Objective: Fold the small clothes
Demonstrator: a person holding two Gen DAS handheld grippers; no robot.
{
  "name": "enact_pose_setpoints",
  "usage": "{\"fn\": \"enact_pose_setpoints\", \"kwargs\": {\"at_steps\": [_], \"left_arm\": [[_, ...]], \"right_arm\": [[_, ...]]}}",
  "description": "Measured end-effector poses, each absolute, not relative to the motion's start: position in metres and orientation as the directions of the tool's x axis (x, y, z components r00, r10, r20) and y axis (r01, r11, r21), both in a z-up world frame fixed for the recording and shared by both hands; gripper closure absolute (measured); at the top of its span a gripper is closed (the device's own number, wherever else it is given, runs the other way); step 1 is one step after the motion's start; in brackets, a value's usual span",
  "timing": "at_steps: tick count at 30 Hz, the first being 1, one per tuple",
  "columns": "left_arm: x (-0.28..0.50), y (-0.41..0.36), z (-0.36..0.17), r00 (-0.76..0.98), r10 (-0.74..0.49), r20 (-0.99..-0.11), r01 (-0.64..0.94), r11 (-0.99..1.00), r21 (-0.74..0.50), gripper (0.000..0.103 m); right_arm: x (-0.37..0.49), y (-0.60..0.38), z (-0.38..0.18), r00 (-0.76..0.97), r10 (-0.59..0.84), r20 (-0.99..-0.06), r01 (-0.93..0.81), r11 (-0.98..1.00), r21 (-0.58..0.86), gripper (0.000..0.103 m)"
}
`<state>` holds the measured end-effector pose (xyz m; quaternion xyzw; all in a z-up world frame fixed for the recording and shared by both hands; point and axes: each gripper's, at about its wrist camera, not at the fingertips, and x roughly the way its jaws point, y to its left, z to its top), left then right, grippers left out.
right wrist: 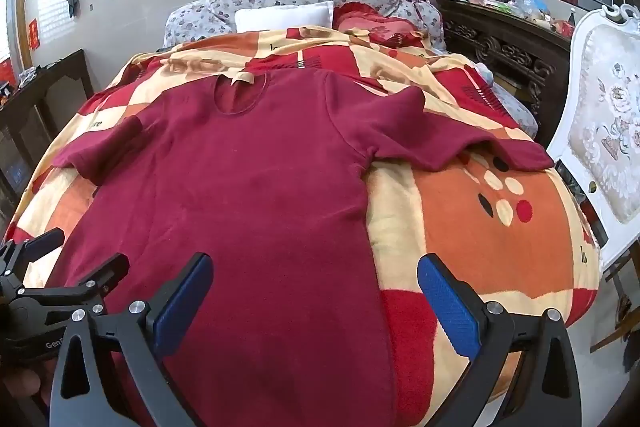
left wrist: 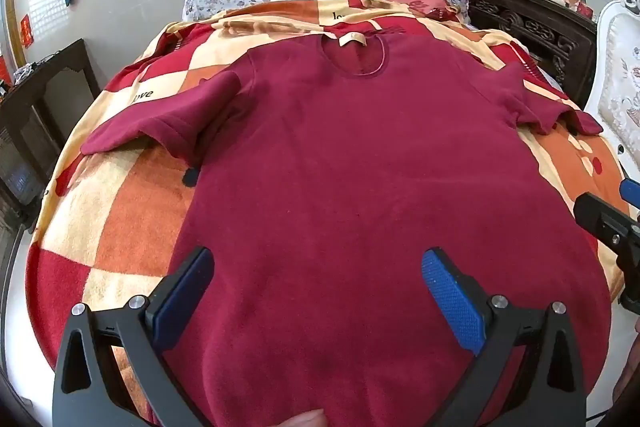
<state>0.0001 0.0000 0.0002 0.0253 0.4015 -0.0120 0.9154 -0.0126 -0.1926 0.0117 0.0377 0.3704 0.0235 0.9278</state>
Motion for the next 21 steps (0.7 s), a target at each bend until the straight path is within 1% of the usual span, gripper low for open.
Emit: {"fn": "enact_pose_setpoints", "kwargs": {"at_steps": [17,21], "left_arm": [[-0.0034,-0.0037,0.0037,0.672,-0.013,-0.740,0.033,0.999,0.012,0.000],[0.0013,-0.0069,-0.0010,0.679,0.000,-0.734,0.035,0.999,0.032,0.000]], "right_arm": [[-0.0121,-0.1880,0.0133,0.722,0.076,-0.687,-0.022,0.996,0.087,0.000],[-0.0119,-0.1873,0.0130,0.721,0.077,-0.688,-0.024,0.996,0.086,0.000]]}}
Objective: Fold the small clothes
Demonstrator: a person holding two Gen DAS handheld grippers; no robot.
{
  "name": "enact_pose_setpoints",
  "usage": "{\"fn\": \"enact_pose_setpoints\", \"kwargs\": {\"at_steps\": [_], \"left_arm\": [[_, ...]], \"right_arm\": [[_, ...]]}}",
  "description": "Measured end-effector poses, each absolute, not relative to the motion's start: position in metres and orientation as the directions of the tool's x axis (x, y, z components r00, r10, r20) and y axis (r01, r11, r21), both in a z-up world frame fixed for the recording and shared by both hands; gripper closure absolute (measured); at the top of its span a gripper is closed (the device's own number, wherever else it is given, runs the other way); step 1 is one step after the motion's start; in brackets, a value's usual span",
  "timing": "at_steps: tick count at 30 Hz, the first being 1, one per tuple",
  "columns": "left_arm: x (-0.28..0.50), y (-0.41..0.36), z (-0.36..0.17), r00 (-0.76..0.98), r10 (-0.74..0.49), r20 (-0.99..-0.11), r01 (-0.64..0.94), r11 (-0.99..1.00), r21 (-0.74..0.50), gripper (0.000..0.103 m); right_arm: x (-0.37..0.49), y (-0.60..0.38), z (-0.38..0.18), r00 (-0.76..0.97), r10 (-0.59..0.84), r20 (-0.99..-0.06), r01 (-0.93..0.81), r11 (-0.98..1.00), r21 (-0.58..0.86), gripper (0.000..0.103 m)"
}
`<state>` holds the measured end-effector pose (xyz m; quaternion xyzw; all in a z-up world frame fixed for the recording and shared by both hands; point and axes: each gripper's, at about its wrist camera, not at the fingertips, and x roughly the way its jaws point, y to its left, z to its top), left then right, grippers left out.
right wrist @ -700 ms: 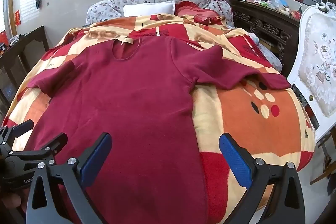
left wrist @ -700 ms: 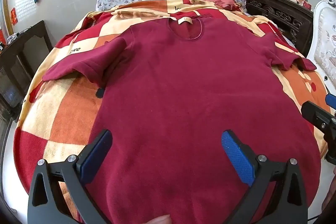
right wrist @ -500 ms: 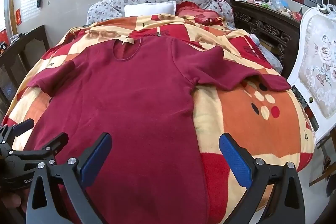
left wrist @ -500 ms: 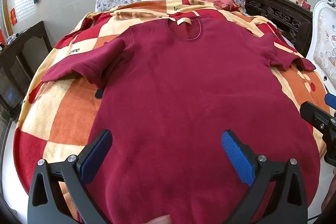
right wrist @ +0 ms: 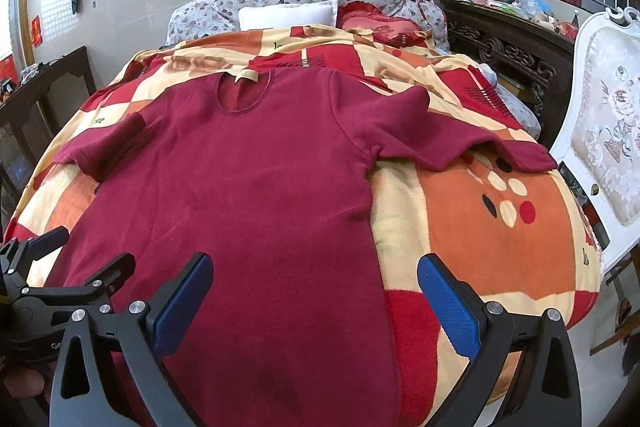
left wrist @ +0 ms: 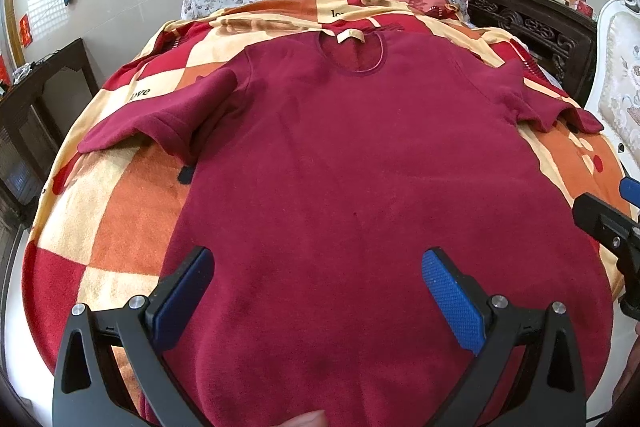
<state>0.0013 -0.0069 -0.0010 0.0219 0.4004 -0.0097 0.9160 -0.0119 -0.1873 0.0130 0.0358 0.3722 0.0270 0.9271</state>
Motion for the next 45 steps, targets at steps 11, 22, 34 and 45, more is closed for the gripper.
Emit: {"fn": "enact_pose_setpoints", "kwargs": {"at_steps": [11,22,34,45], "left_arm": [[0.005,-0.007,-0.015,0.664,0.096,-0.741,0.035,0.987,0.160,0.000],[0.006,-0.007,-0.015,0.666,0.057,-0.744,0.031,0.994,0.103,0.000],[0.013,0.001,-0.022,0.640,0.047,-0.767,0.019,0.997,0.077,0.000],[0.039,0.013,-0.008,0.678,0.057,-0.733,0.000,0.997,0.078,0.000]], "right_arm": [[-0.009,-0.184,0.009,0.717,0.087,-0.691,-0.034,0.995,0.090,0.000],[-0.005,-0.186,0.011,0.719,0.090,-0.689,-0.037,0.995,0.092,0.000],[0.009,-0.176,0.017,0.725,0.096,-0.682,-0.064,0.995,0.072,0.000],[0.032,-0.174,0.021,0.735,0.088,-0.672,-0.070,0.996,0.054,0.000]]}}
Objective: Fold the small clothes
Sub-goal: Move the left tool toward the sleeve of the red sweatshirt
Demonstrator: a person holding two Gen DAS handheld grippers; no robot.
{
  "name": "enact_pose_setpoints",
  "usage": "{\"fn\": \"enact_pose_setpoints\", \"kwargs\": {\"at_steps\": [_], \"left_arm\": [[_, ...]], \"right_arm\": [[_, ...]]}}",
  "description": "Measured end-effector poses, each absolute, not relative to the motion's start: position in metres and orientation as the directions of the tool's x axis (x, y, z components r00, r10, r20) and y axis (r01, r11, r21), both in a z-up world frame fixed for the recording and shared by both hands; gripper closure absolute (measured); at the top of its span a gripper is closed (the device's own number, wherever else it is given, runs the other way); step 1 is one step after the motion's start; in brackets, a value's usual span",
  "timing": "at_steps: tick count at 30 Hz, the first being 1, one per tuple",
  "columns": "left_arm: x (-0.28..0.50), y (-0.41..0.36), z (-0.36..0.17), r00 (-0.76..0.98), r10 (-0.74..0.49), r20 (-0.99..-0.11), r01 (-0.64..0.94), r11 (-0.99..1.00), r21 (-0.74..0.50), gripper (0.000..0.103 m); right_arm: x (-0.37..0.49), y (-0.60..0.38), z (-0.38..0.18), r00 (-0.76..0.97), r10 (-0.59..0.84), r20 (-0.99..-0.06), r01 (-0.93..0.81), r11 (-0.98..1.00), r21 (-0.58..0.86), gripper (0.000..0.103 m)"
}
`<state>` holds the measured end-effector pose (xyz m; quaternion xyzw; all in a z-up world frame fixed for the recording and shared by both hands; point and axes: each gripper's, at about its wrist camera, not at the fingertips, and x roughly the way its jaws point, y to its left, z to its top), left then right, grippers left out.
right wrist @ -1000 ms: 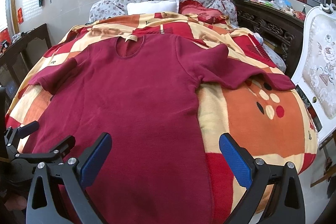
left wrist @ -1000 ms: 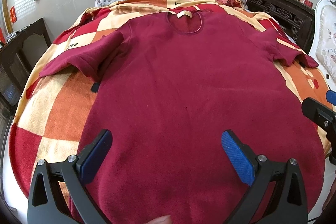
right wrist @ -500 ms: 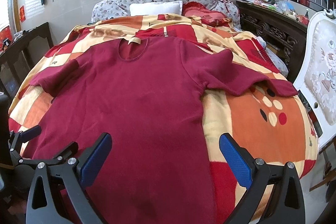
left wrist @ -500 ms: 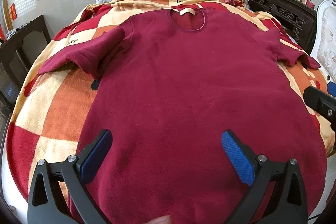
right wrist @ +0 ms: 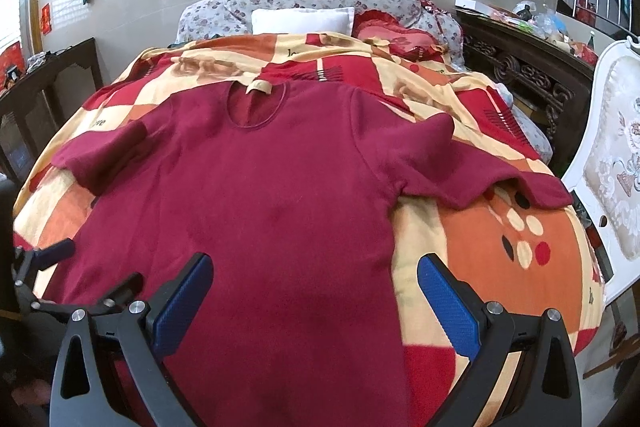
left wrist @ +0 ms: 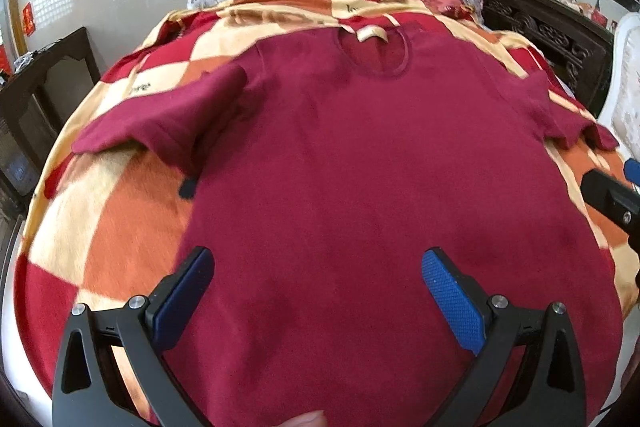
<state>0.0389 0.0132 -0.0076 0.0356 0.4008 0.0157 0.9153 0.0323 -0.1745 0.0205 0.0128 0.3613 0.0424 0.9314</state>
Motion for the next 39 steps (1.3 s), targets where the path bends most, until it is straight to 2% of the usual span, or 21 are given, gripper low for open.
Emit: {"fn": "enact_pose_setpoints", "kwargs": {"at_steps": [6,11,15,21,27,39], "left_arm": [[0.076,0.019,0.002,0.685,0.099,-0.722,-0.031,0.994,0.107,0.000],[0.106,0.022,-0.006,0.664,0.123,-0.738,-0.050,0.992,0.120,0.000],[0.119,0.023,-0.036,0.602,0.153,-0.784,-0.049,0.987,0.155,0.000],[0.119,0.034,-0.046,0.593,0.077,-0.802,-0.063,0.997,0.050,0.000],[0.125,0.032,-0.048,0.595,0.052,-0.802,-0.068,0.998,0.014,0.000],[0.124,0.033,-0.047,0.602,0.050,-0.797,-0.066,0.998,0.013,0.000]], "right_arm": [[0.068,-0.176,0.015,0.762,0.073,-0.644,-0.080,0.997,0.018,0.000],[0.117,-0.178,0.001,0.698,0.104,-0.708,-0.085,0.994,0.063,0.000],[0.140,-0.181,-0.005,0.682,0.140,-0.718,-0.109,0.990,0.089,0.000],[0.159,-0.177,-0.056,0.618,0.182,-0.765,-0.122,0.983,0.136,0.000],[0.160,-0.168,-0.057,0.632,0.159,-0.758,-0.143,0.986,0.087,0.000],[0.158,-0.169,-0.056,0.637,0.159,-0.754,-0.141,0.986,0.089,0.000]]}}
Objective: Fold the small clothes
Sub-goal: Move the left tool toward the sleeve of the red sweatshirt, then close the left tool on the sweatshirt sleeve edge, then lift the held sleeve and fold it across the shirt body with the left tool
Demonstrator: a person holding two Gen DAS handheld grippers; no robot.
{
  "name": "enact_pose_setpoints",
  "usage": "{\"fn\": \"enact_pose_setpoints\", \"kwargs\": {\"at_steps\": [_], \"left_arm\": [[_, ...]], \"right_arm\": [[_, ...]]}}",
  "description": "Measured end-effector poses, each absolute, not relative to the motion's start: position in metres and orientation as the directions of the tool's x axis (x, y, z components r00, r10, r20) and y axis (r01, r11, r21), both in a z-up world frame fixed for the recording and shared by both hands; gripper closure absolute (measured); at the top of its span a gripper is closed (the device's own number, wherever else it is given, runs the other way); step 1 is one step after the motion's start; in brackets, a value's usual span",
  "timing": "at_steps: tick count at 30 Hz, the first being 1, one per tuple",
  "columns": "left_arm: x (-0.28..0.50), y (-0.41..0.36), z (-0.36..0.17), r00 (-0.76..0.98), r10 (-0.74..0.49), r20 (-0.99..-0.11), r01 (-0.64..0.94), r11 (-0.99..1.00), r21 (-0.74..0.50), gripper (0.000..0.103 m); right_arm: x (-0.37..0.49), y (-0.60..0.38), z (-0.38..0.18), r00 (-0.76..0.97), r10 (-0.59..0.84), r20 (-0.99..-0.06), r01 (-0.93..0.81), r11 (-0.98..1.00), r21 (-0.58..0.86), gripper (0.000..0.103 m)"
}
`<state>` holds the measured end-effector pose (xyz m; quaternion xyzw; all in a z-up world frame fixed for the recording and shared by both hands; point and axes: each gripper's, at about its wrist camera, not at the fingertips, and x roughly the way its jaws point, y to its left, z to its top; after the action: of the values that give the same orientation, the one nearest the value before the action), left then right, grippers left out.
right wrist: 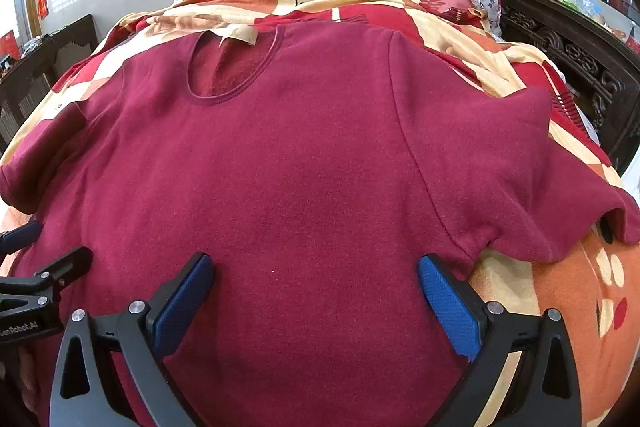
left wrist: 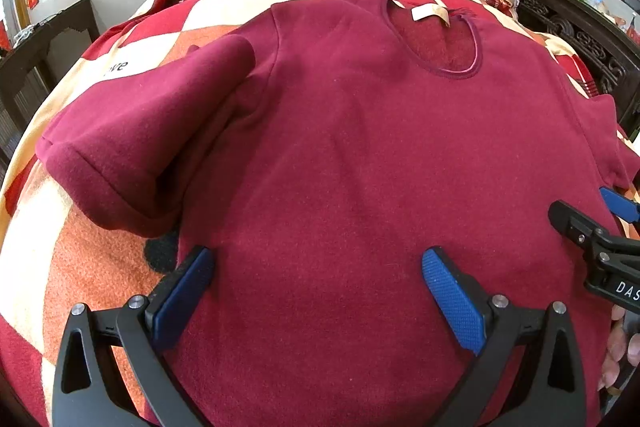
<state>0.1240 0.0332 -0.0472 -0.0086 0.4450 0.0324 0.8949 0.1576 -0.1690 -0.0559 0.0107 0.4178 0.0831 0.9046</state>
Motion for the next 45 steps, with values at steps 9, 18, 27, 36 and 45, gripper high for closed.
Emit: {"fn": "enact_pose_setpoints", "kwargs": {"at_steps": [9,18,27,36,45], "left_arm": [[0.110,0.045,-0.024,0.643,-0.004,-0.766,-0.050,0.998,-0.048,0.000],[0.093,0.196,0.038,0.705,0.129,-0.697,-0.246,0.967,-0.069,0.000],[0.121,0.336,-0.014,0.655,-0.202,-0.728,-0.414,0.711,-0.569,0.028],[0.142,0.377,-0.042,0.775,-0.327,-0.540,-0.339,0.506,-0.793,0.034],[0.140,0.378,-0.040,0.771,-0.146,-0.620,-0.479,0.508,-0.715,0.096]], "right_arm": [[0.157,-0.172,-0.055,0.643,0.170,-0.747,-0.141,0.985,0.103,0.000],[0.154,-0.171,-0.054,0.655,0.149,-0.741,-0.131,0.988,0.084,0.000],[0.154,-0.170,-0.054,0.655,0.160,-0.739,-0.134,0.986,0.094,0.000],[0.154,-0.171,-0.054,0.657,0.171,-0.734,-0.138,0.985,0.105,0.000],[0.154,-0.171,-0.054,0.656,0.176,-0.734,-0.142,0.984,0.108,0.000]]}}
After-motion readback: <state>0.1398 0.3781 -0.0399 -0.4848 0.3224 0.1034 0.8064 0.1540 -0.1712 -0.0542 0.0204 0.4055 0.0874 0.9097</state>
